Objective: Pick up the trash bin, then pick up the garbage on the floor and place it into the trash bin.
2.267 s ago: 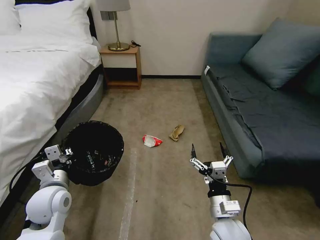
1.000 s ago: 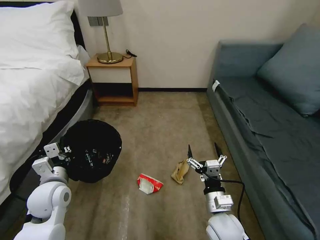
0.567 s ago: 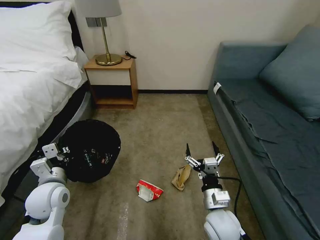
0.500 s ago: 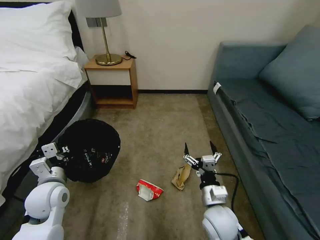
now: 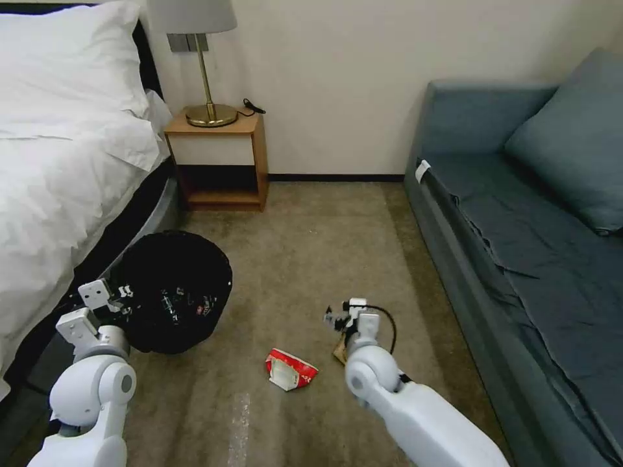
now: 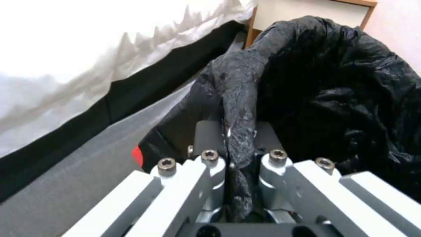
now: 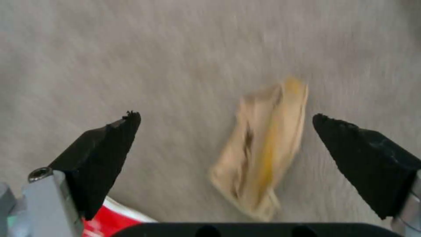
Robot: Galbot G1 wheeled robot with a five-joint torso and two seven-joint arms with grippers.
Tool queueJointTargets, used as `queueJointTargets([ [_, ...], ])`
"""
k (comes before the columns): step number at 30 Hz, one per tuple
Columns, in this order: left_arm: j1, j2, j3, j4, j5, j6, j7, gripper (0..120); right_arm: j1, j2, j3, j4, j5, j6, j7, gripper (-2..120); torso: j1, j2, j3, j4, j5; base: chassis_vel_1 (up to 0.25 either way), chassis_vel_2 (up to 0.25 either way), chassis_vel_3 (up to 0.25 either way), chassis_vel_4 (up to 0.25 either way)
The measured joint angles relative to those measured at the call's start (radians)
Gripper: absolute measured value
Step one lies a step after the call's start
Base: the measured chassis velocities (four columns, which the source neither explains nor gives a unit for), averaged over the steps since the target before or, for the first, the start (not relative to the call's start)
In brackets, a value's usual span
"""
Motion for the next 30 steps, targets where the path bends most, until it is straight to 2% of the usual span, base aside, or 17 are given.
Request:
queueJointTargets([
  [7,0.007,0.000,-0.007,0.014,0.001,-0.014,0.005,4,0.077,0.035,-0.032,-0.232,-0.014,0.034,-0.041,100,0.000,0.000,0.000,-0.0001,-0.0001,0.000,0.000,0.000,0.000],
  [20,0.002,0.003,-0.003,0.015,0.007,-0.013,0.004,4,0.098,0.087,-0.009,-0.468,-0.056,0.095,-0.143,99,0.000,0.000,0.000,-0.0002,0.0000,0.000,0.000,0.000,0.000],
  [25,0.009,0.002,-0.005,0.011,0.008,-0.013,0.004,4,0.092,0.107,0.002,-0.500,-0.074,0.104,-0.173,87,0.000,0.000,0.000,0.0000,0.0000,0.000,0.000,0.000,0.000],
  [28,0.011,0.003,-0.008,0.009,0.008,-0.013,0.003,4,0.084,0.112,0.005,-0.503,-0.095,0.114,-0.188,72,0.000,0.000,0.000,-0.0001,0.0000,0.000,0.000,0.000,0.000],
  [29,0.011,0.003,-0.008,0.009,0.008,-0.013,0.003,4,0.084,0.112,0.005,-0.503,-0.095,0.114,-0.188,72,0.000,0.000,0.000,-0.0001,0.0000,0.000,0.000,0.000,0.000],
  [30,0.011,0.004,-0.009,0.009,0.008,-0.013,0.003,4,0.081,0.112,0.005,-0.503,-0.102,0.117,-0.190,67,0.000,0.000,0.000,-0.0001,0.0000,0.000,0.000,0.000,0.000],
])
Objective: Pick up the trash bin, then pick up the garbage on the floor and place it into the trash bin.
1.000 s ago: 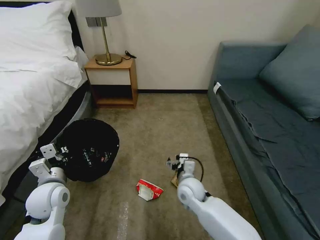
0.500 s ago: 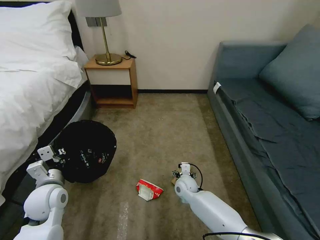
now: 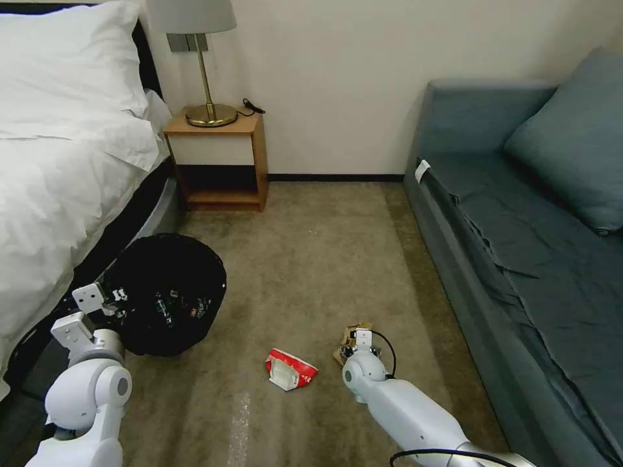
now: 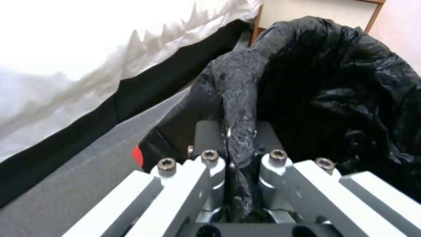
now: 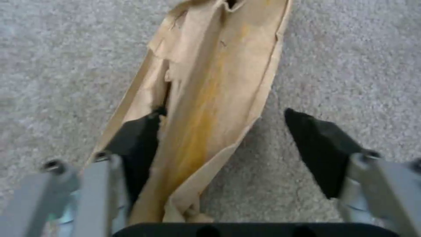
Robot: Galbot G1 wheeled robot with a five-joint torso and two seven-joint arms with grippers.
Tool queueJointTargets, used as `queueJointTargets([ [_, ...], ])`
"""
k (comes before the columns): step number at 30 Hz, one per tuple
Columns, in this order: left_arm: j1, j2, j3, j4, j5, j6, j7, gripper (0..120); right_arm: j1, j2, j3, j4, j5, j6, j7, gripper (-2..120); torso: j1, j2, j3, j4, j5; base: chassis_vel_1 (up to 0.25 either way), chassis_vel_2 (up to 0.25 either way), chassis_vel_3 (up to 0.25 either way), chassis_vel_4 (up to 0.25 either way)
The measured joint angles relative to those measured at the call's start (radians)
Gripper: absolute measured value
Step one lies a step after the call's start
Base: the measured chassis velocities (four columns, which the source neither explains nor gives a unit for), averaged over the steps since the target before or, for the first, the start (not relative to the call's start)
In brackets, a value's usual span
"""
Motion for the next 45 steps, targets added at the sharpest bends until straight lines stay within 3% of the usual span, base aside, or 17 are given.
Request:
queueJointTargets([
  [4,0.001,0.002,-0.001,0.000,0.000,0.000,0.000,4,-0.009,-0.002,0.002,0.004,-0.018,0.010,-0.006,55,0.000,0.000,0.000,0.0001,0.0001,0.000,0.000,0.000,0.000],
  [6,0.001,0.002,0.000,0.002,0.001,0.000,-0.001,4,-0.016,-0.008,0.004,0.010,-0.029,0.020,-0.011,42,0.000,0.000,0.000,0.0001,0.0001,0.000,0.000,0.000,0.000],
  [8,0.000,0.002,0.001,0.003,0.001,0.000,-0.001,4,-0.017,-0.009,0.004,0.012,-0.031,0.023,-0.012,40,0.000,0.000,0.000,0.0000,0.0001,0.000,0.000,0.000,0.000],
  [15,-0.008,0.002,0.012,0.006,0.005,0.000,-0.001,4,-0.029,-0.031,0.006,0.041,-0.041,0.047,-0.018,10,0.000,0.000,0.000,-0.0001,0.0001,0.000,0.000,0.000,0.000],
  [19,-0.010,0.002,0.015,0.008,0.007,0.001,-0.002,4,-0.036,-0.048,0.006,0.066,-0.051,0.063,-0.018,0,0.000,0.000,0.000,-0.0001,0.0001,0.000,0.000,0.000,0.000],
  [22,-0.009,0.003,0.016,0.009,0.007,0.001,-0.002,4,-0.037,-0.058,0.006,0.087,-0.061,0.074,-0.018,0,0.000,0.000,0.000,-0.0001,0.0001,0.000,0.000,0.000,0.000],
  [26,-0.008,0.004,0.025,0.010,0.010,0.001,-0.003,4,-0.038,-0.100,0.012,0.211,-0.081,0.101,-0.029,0,0.000,0.000,0.000,-0.0002,0.0001,0.000,0.000,0.000,0.000],
  [34,0.004,-0.005,0.068,0.011,0.022,0.003,-0.003,4,0.076,-0.169,-0.030,0.601,-0.032,0.112,-0.020,0,0.000,0.000,0.000,-0.0002,-0.0001,0.000,0.000,0.000,0.000],
  [39,0.019,-0.009,0.088,0.008,0.029,0.003,-0.002,4,0.190,-0.138,-0.153,0.766,0.074,0.125,0.017,0,0.000,0.000,0.000,0.0000,-0.0001,0.000,0.000,0.000,0.000],
  [45,0.030,-0.013,0.107,-0.005,0.028,0.003,0.001,4,0.285,-0.069,-0.330,0.794,0.129,0.151,0.040,0,0.000,0.000,0.000,0.0003,-0.0003,0.000,0.000,0.000,0.000],
])
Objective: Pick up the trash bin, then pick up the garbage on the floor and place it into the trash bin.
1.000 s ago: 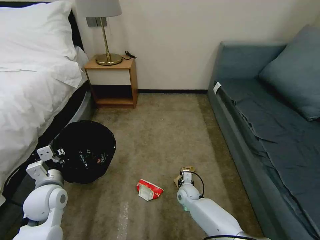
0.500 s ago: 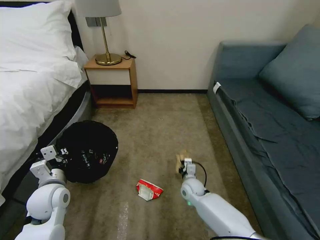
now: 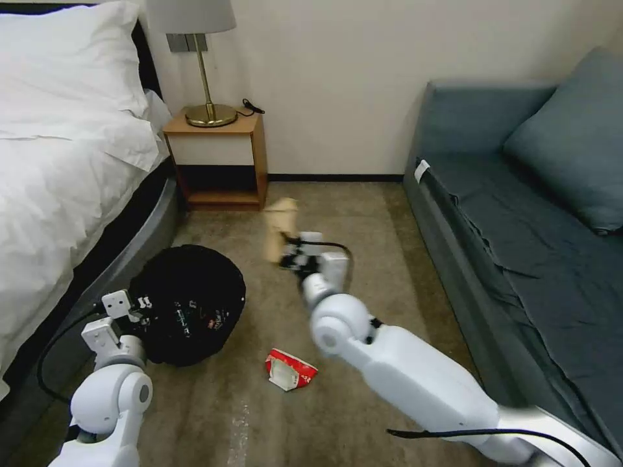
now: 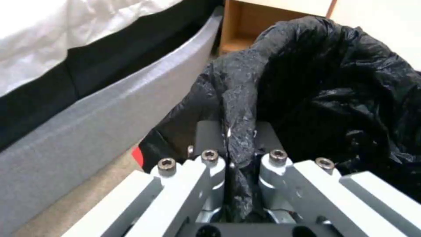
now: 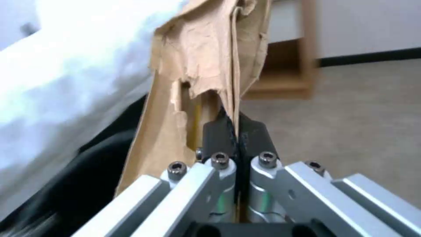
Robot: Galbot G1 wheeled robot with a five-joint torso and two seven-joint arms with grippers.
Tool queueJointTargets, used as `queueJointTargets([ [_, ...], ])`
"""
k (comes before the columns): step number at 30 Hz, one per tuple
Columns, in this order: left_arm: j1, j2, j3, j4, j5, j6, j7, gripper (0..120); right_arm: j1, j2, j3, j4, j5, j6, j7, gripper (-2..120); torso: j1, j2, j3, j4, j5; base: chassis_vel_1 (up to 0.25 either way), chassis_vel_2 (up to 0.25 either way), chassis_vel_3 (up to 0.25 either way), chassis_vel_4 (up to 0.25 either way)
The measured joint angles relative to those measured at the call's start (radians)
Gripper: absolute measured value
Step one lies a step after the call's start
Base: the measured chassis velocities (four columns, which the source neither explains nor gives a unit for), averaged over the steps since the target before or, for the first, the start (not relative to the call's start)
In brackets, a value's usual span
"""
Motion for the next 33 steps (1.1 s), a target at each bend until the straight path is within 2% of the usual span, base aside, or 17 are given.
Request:
queueJointTargets([
  [4,0.003,-0.004,0.011,-0.011,0.000,0.003,0.002,4,0.041,0.058,-0.131,-0.098,-0.014,0.026,0.003,0,0.000,0.000,0.000,-0.0002,0.0000,0.000,0.000,0.000,0.000],
  [10,0.004,-0.012,0.013,-0.020,0.000,0.007,0.002,4,0.041,0.108,-0.215,-0.210,-0.054,0.033,0.009,0,0.000,0.000,0.000,-0.0003,0.0001,0.000,0.000,0.000,0.000],
  [15,0.008,-0.015,0.013,-0.023,0.000,0.007,0.003,4,0.034,0.125,-0.232,-0.249,-0.080,0.030,0.012,0,0.000,0.000,0.000,-0.0003,0.0001,0.000,0.000,0.000,0.000],
  [20,0.009,-0.016,0.013,-0.023,0.002,0.007,0.003,4,0.055,0.115,-0.253,-0.227,-0.083,0.014,0.006,21,0.000,0.000,0.000,-0.0003,0.0003,0.000,0.000,0.000,0.000],
  [21,0.009,-0.016,0.013,-0.023,0.002,0.007,0.003,4,0.055,0.115,-0.253,-0.227,-0.083,0.014,0.006,21,0.000,0.000,0.000,-0.0003,0.0003,0.000,0.000,0.000,0.000],
  [25,0.003,-0.017,0.017,-0.021,0.006,0.008,0.004,4,0.104,0.085,-0.311,-0.187,-0.065,0.000,0.017,38,0.000,0.000,0.000,-0.0003,0.0003,0.000,0.000,0.000,0.000],
  [26,0.003,-0.017,0.017,-0.021,0.006,0.008,0.004,4,0.104,0.085,-0.311,-0.187,-0.065,0.000,0.017,38,0.000,0.000,0.000,-0.0003,0.0003,0.000,0.000,0.000,0.000],
  [31,0.001,-0.026,0.024,-0.017,0.012,0.008,0.005,4,0.161,0.069,-0.368,-0.152,-0.027,-0.017,0.031,61,0.000,0.000,0.000,-0.0003,0.0003,0.000,0.000,0.000,0.000],
  [32,0.001,-0.026,0.024,-0.017,0.012,0.008,0.005,4,0.161,0.069,-0.368,-0.152,-0.027,-0.017,0.031,61,0.000,0.000,0.000,-0.0003,0.0003,0.000,0.000,0.000,0.000],
  [33,0.002,-0.027,0.024,-0.017,0.014,0.008,0.005,4,0.165,0.072,-0.367,-0.154,-0.028,-0.017,0.031,65,0.000,0.000,0.000,-0.0003,0.0003,0.000,0.000,0.000,0.000],
])
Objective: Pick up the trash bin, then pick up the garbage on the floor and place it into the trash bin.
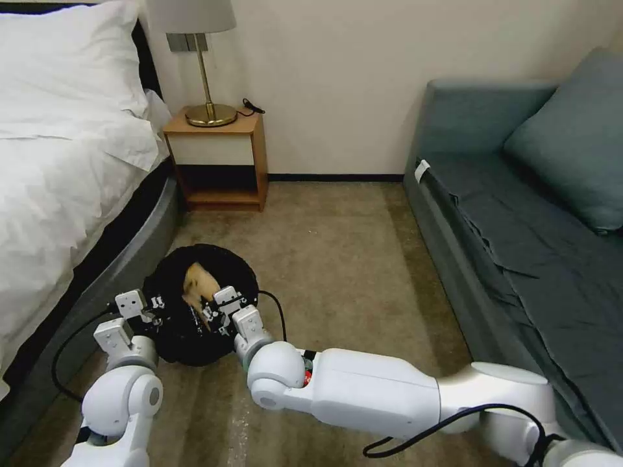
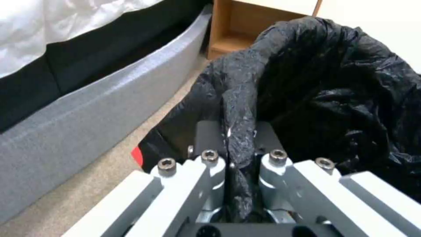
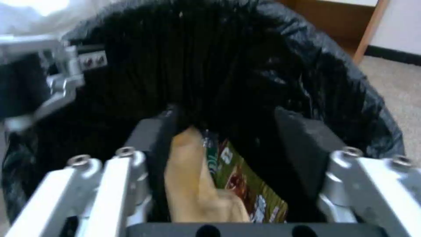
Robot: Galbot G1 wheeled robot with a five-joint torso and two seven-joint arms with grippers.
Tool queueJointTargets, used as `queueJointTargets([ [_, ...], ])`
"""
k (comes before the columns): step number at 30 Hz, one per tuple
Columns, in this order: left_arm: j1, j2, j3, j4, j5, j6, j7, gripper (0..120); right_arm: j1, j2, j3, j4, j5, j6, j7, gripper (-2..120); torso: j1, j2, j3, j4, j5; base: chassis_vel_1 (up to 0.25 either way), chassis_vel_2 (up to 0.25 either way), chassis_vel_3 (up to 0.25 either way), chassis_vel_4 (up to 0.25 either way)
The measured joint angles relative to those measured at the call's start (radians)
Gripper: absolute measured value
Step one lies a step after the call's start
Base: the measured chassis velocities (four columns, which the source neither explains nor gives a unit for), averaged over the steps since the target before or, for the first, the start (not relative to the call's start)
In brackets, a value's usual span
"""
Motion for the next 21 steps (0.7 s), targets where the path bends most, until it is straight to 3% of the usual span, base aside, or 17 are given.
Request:
queueJointTargets([
  [9,0.005,0.004,-0.010,-0.001,-0.001,-0.002,0.001,4,-0.005,0.007,0.142,0.015,-0.023,0.003,-0.003,98,0.000,0.000,0.000,0.0001,0.0000,0.000,0.000,0.000,0.000],
  [15,-0.003,0.010,-0.022,0.004,-0.005,-0.003,0.002,4,-0.013,-0.027,0.268,0.063,-0.054,0.002,0.011,100,0.000,0.000,0.000,0.0000,0.0001,0.000,0.000,0.000,0.000],
  [21,-0.015,0.019,-0.051,0.017,-0.006,-0.010,0.002,4,-0.072,-0.113,0.392,0.136,-0.035,-0.055,0.101,100,0.000,0.000,0.000,-0.0001,0.0002,0.000,0.000,0.000,0.000],
])
